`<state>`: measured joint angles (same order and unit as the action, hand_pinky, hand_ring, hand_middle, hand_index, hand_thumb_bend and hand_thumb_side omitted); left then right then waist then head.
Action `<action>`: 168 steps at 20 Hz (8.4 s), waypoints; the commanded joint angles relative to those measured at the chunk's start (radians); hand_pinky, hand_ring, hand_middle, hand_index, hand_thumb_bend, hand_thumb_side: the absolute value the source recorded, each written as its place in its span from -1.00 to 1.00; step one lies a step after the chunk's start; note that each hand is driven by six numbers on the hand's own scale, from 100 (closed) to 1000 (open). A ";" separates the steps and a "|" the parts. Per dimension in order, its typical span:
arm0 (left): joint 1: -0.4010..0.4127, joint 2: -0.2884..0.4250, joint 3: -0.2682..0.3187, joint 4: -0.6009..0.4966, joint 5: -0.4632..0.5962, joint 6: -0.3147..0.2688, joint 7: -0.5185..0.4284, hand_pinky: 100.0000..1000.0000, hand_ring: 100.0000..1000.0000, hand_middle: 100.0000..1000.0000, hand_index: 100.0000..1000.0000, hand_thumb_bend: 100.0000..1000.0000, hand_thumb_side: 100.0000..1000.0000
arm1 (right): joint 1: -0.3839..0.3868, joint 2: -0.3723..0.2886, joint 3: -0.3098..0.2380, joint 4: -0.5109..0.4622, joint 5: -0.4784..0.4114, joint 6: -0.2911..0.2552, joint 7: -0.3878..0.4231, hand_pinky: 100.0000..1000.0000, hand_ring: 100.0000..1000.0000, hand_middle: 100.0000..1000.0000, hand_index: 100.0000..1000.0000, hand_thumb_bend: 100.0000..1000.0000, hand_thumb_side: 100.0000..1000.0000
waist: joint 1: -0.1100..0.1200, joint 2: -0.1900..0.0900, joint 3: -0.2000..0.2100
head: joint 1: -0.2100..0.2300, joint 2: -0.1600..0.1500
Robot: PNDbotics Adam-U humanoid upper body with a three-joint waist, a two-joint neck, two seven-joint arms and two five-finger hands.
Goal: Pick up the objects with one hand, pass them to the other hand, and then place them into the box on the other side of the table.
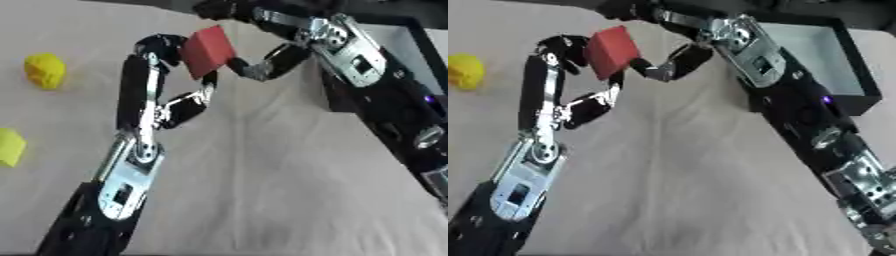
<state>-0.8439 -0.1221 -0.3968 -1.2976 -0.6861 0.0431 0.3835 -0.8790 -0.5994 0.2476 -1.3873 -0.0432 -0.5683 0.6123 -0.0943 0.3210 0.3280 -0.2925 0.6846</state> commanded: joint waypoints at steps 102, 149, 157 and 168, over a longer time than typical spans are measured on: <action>0.042 0.182 -0.010 -0.054 -0.031 0.169 0.060 0.08 0.30 0.36 0.51 0.37 -0.29 | 0.117 -0.206 -0.233 0.074 -0.252 0.011 0.051 0.94 0.63 0.03 -0.04 -1.00 -1.00 | 0.081 -0.077 -0.135 | -0.008 0.022; 0.050 0.225 -0.036 -0.145 0.031 0.168 0.020 0.10 0.31 0.39 0.52 0.38 -0.26 | 0.124 -0.265 -0.367 0.517 0.299 -0.142 -0.269 1.00 1.00 1.00 1.00 -1.00 -1.00 | 0.100 -0.055 -0.116 | -0.081 -0.038; 0.052 0.226 -0.036 -0.148 0.032 0.170 0.022 0.10 0.31 0.39 0.52 0.39 -0.26 | 0.123 -0.263 -0.371 0.504 0.320 -0.160 -0.313 1.00 1.00 1.00 1.00 -1.00 -1.00 | 0.101 -0.055 -0.118 | -0.079 -0.029; 0.058 0.246 -0.007 -0.161 0.035 0.203 0.036 0.08 0.28 0.40 0.49 0.34 -0.28 | 0.133 -0.305 -0.373 0.307 -0.187 -0.035 -0.199 1.00 1.00 1.00 1.00 -1.00 -0.18 | 0.098 -0.067 -0.115 | 0.021 -0.004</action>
<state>-0.7695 0.1021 -0.4166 -1.4369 -0.6565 0.2378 0.4184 -0.7356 -0.8439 -0.1161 -1.0347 -0.1563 -0.6215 0.3813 0.0072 0.2813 0.2132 -0.2900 0.6755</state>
